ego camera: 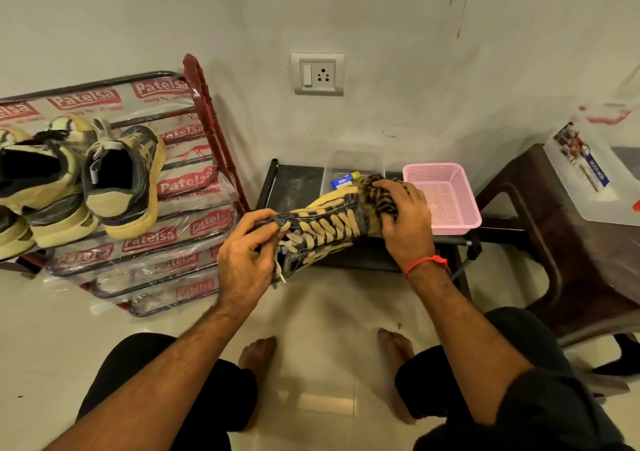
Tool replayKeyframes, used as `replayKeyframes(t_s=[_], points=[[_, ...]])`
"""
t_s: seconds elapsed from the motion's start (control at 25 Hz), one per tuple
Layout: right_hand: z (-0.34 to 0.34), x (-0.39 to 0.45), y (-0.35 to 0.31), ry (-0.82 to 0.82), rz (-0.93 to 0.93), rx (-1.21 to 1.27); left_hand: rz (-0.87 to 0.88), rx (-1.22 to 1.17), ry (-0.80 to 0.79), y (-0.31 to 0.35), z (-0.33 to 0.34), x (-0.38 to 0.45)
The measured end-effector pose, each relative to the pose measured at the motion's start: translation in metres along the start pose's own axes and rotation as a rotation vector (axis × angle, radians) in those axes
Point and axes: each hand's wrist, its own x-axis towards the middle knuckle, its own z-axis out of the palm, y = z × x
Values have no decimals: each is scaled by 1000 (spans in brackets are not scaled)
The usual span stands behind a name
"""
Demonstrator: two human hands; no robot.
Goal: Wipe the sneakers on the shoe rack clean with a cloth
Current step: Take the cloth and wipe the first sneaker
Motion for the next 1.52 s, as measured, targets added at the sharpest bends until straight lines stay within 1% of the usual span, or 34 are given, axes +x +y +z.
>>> replayKeyframes(t_s=[0.04,0.12,0.16,0.2,0.28,0.32,0.36,0.44,0.48,0.52,0.6,0.64,0.72,0.76,0.8,0.88,0.92,0.96,1.0,1.08,1.24,1.36,1.4,1.44,1.52], points=[[7,-8,-15,-51,-82,25,-40,-21,24,0,1,1],[19,-27,-35,-182,-339,38,-140,-57,81,3,4,6],[19,-24,-32,-195,-404,12,-187,-73,93,5,4,9],[14,-14,-21,-160,-364,-18,-224,-82,96,7,3,10],[1,3,4,-56,-127,-51,-267,-88,95,6,2,10],[-3,4,9,-57,-83,-39,-289,-97,92,2,1,9],[-3,1,6,-87,-113,-29,-313,-112,86,-1,1,8],[3,-8,-10,-169,-233,-27,-343,-145,62,-4,1,8],[6,-7,-13,-178,-251,-31,-350,-161,49,-1,3,10],[6,-4,-15,-161,-234,-35,-348,-171,45,2,4,11],[2,2,-17,-157,-133,-96,-341,-137,57,6,5,12],[-2,3,-18,-217,-58,-177,-358,-119,71,3,5,11],[-9,2,-18,-437,75,-340,-442,-142,112,-8,0,11],[-13,2,-18,-479,106,-321,-471,-165,135,-13,-3,12],[-17,2,-20,-433,102,-207,-467,-170,149,-17,-6,14],[-26,8,-28,-179,109,164,-395,-105,123,-16,-7,15],[-27,13,-31,-84,108,312,-362,-77,90,-10,-6,13],[-26,16,-34,-48,92,380,-349,-69,51,-4,-3,11],[-24,16,-37,-61,72,361,-347,-77,21,0,-1,9],[-13,9,-35,-164,23,175,-353,-110,-12,4,2,9],[0,-2,-32,-406,95,-98,-415,-112,23,-2,-2,10],[-13,4,-37,-631,132,-220,-367,-51,-46,-3,0,1],[-20,7,-36,-664,156,-237,-345,-39,-64,-3,2,0],[-27,10,-36,-644,165,-234,-328,-37,-69,-3,3,0],[-35,12,-31,-452,104,-137,-306,-36,-67,0,6,3]])
